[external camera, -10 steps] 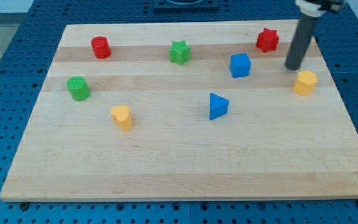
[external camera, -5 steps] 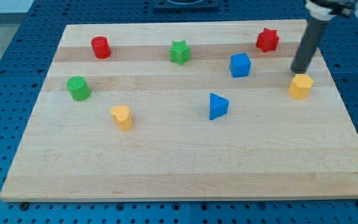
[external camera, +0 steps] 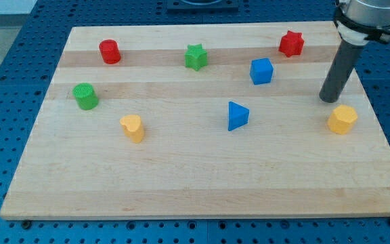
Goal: Move the yellow hexagon downwards
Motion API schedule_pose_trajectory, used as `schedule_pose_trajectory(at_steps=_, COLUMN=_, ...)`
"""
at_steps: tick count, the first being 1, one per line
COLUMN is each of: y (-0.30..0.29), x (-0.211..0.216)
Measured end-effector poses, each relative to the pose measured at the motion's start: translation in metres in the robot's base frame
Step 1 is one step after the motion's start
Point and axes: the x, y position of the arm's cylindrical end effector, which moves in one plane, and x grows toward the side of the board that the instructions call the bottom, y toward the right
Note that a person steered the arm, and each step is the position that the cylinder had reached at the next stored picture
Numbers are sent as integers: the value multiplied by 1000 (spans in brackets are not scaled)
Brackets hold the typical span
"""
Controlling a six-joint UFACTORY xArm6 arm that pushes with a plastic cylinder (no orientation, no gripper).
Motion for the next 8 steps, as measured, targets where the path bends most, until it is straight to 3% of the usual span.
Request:
schedule_pose_trajectory(at_steps=2, y=0, x=71)
schedule_pose_trajectory(at_steps=3, y=0, x=86)
schedule_pose_trajectory(at_steps=6, y=48, x=48)
schedule_pose_trajectory(at_steps=8, y=39, x=99)
